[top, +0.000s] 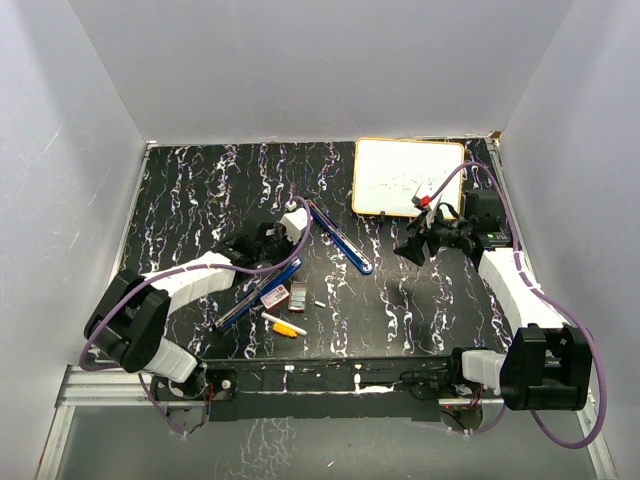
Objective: Load the staples into the stapler
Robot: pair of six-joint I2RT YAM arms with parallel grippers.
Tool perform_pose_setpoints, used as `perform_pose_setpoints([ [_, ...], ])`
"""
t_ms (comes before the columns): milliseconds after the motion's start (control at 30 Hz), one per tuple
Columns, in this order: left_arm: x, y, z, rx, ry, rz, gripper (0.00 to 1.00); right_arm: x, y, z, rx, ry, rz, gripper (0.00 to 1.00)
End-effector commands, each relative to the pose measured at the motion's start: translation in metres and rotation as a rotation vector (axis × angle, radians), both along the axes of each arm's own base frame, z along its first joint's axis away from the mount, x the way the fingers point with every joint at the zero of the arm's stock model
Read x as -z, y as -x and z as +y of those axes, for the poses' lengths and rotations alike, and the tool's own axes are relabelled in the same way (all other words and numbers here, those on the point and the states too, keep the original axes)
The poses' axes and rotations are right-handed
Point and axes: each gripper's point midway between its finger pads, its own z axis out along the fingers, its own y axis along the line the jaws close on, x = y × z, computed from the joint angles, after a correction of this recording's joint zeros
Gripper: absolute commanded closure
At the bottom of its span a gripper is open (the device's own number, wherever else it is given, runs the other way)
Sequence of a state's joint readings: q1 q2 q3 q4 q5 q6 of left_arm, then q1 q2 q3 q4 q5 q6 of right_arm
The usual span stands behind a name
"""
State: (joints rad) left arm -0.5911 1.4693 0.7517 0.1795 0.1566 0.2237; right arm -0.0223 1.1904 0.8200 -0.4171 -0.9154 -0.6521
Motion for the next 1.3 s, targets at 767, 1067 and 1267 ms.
perform_pose_setpoints([
  [767,0.011,0.006,0.003,0.006,-0.022,0.014,1.0,-0.008,-0.003,0.001,-0.014,-0.007,-0.041,0.26],
  [1067,0.013,0.006,0.008,0.001,-0.044,0.004,1.0,-0.008,-0.003,0.001,-0.015,-0.009,-0.041,0.26],
  [1267,0.009,0.005,0.007,0.003,-0.037,-0.004,1.0,-0.008,-0.003,0.001,-0.015,-0.009,-0.039,0.26],
])
